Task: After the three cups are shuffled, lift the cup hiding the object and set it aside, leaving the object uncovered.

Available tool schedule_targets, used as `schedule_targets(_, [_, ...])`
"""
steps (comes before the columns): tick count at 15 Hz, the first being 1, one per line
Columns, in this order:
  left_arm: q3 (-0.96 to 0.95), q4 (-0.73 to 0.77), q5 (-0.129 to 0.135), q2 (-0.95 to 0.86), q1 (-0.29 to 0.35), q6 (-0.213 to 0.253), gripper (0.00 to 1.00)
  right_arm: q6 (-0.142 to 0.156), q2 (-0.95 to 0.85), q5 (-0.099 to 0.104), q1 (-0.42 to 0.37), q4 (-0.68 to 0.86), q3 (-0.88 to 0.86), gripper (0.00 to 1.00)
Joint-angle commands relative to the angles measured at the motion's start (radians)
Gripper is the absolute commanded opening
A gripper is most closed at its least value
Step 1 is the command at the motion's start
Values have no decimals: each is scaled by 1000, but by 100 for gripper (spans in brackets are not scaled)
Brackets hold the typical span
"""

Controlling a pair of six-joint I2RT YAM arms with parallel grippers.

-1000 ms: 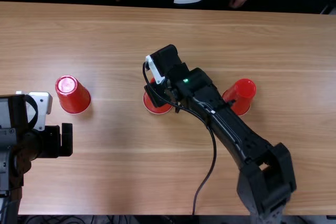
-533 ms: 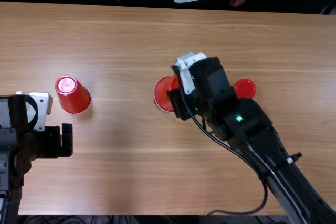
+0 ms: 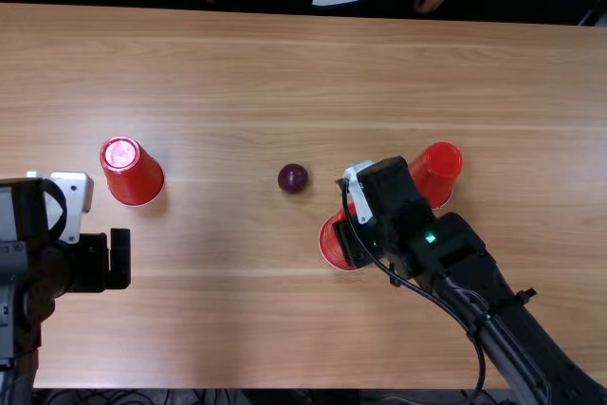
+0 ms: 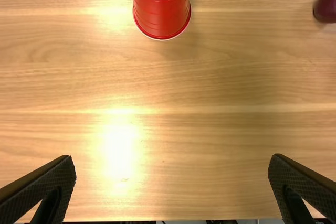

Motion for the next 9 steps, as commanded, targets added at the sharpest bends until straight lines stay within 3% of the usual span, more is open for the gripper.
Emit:
schedule_targets(1, [-12, -1, -2, -19, -12, -11, 100, 7, 4, 6, 5, 43, -36, 9])
schedule_targets(3, [-14, -1, -2, -22, -12, -11, 100, 7, 33, 6, 7, 157, -70, 10])
schedule_targets(5, [-14, -1, -3, -34, -12, -11, 100, 7, 54, 6, 9, 198, -85, 20])
schedule_targets(6, [-14, -1, -3, -34, -12, -11, 100, 7, 57, 6, 9, 200, -85, 33])
schedule_targets(7, [-14, -1, -3, -34, -12, -11, 100, 7, 62, 6, 7, 202, -84, 62])
schedule_targets(8, [-14, -1, -3, -34, -11, -11, 100, 7, 62, 7, 7, 202, -82, 100])
schedule_targets(9, [-14, -1, -3, -34, -12, -11, 100, 9, 62, 7, 5, 202, -80, 100])
